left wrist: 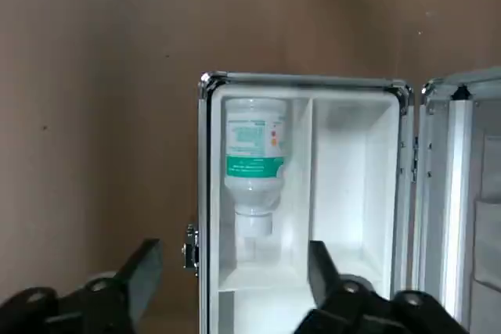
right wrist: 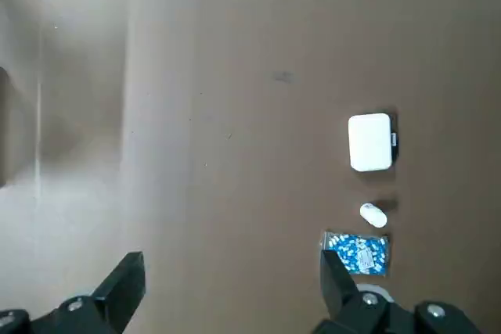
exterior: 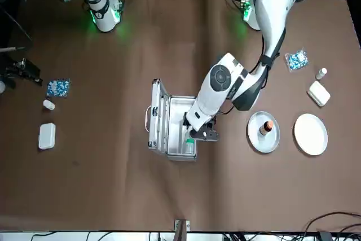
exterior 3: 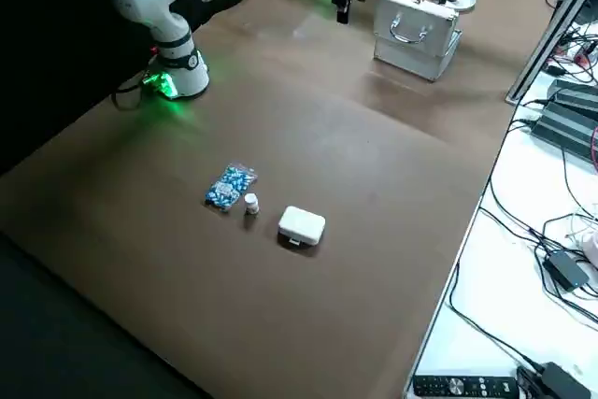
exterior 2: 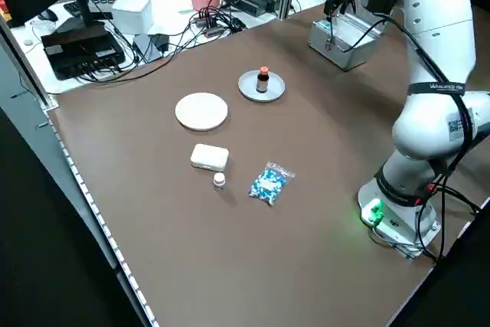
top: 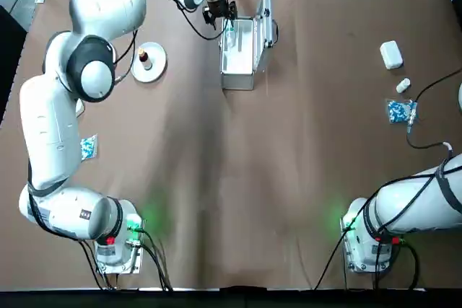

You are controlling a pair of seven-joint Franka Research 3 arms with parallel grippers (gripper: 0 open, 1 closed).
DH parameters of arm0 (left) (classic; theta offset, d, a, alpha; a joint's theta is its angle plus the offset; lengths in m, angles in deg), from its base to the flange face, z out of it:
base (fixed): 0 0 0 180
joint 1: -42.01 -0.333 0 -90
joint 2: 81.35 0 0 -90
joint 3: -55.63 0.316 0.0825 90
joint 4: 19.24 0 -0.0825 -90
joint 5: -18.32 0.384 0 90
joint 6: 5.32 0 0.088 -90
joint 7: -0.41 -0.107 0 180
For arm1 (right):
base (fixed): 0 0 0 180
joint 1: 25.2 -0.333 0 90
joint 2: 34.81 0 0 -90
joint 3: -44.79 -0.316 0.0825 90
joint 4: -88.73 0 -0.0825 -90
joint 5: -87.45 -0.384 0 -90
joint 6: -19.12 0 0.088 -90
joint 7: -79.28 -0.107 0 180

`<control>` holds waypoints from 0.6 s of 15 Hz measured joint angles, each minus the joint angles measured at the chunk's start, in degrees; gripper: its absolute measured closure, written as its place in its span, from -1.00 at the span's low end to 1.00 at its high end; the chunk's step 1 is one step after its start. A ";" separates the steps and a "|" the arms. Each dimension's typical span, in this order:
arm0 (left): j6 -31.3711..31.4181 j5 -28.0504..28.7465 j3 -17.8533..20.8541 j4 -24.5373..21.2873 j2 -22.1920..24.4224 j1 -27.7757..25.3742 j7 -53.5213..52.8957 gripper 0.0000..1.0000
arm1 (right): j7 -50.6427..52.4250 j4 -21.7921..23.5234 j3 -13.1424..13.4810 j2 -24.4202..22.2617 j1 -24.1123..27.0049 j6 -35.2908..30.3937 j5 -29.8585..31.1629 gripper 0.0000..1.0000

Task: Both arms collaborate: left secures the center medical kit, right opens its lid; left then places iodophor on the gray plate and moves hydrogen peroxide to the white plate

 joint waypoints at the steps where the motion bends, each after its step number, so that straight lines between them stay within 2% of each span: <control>1: 0.18 0.00 0.07 0.00 -0.23 0.21 0.06 -0.41 | -0.01 0.00 0.01 0.00 0.02 0.01 0.00 -0.97; 2: 0.63 0.00 0.20 0.00 -0.50 0.47 0.13 -0.27 | -0.01 0.00 0.02 0.00 0.05 0.01 0.00 -0.97; 5: 2.85 0.00 1.97 0.01 -1.31 2.18 0.21 -0.26 | -0.03 0.00 0.06 0.00 0.23 0.02 0.00 -0.97; 9: 4.99 0.00 6.50 0.53 -2.37 6.40 0.71 -0.21 | -0.03 0.03 0.02 0.00 0.22 0.02 0.00 -0.97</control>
